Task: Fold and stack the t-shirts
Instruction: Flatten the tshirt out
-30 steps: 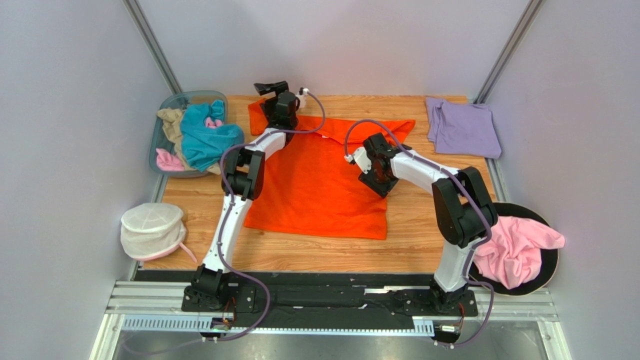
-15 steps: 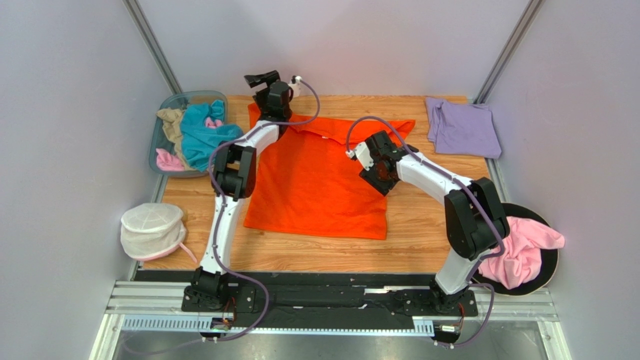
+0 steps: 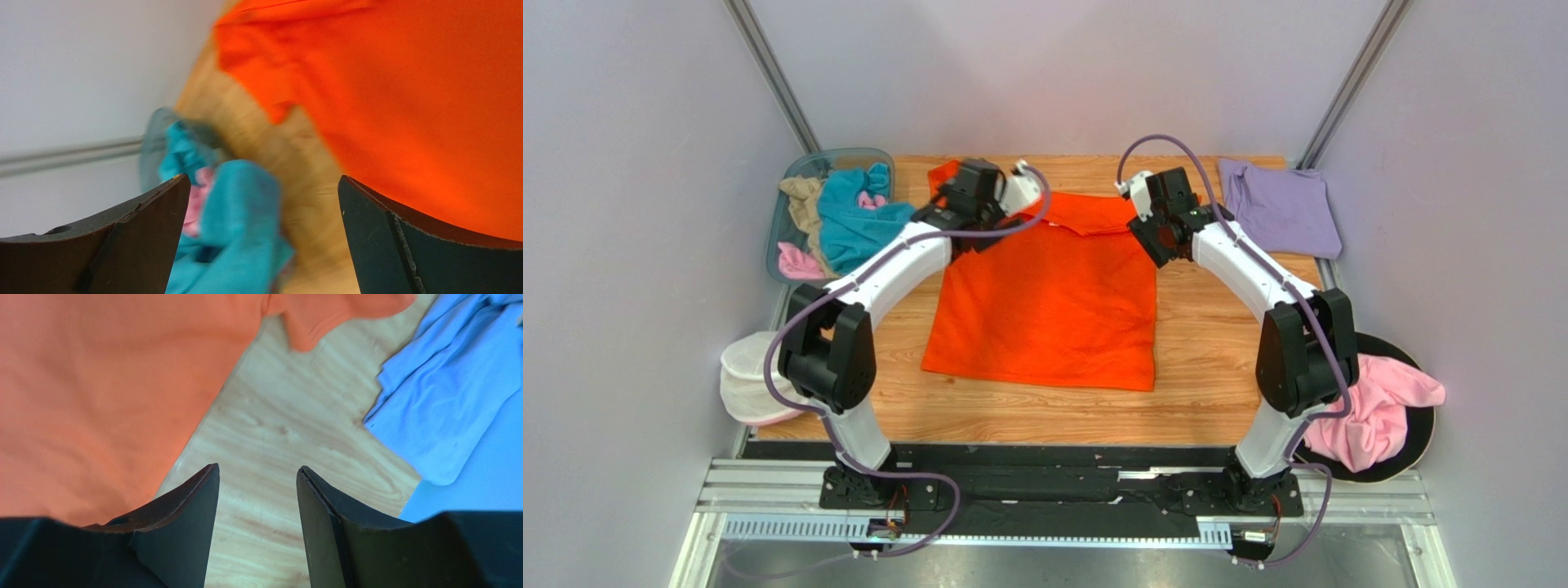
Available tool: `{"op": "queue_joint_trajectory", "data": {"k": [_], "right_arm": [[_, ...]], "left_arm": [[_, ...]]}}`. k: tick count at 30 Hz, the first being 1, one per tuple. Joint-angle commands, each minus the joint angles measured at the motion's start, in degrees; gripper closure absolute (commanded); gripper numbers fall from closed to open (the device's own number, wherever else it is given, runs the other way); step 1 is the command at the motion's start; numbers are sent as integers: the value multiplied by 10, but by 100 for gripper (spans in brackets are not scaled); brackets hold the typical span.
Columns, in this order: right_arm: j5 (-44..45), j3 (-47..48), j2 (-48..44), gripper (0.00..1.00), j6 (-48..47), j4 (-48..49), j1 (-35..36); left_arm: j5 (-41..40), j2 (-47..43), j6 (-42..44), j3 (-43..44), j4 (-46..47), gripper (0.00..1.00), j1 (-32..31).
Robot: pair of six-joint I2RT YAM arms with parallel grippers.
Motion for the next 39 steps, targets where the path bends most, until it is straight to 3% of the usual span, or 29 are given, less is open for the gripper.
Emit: {"op": "queue_joint_trajectory", "data": {"k": [1,12,21,39], "right_arm": [[16,63,28,46,24,32,-4],[-9,165,86,46,29,9,-73],[-36,149,98,46,29,10,-84],[-48,73,52,47,16,23,-84]], "left_arm": [[51,10,-76,-51,-85,1,-101],[76,84,-133,-19,-114,1,-199],[56,146,-142,18,-137,1,-275],[47,127,-159,-129,-124,10,-332]]}}
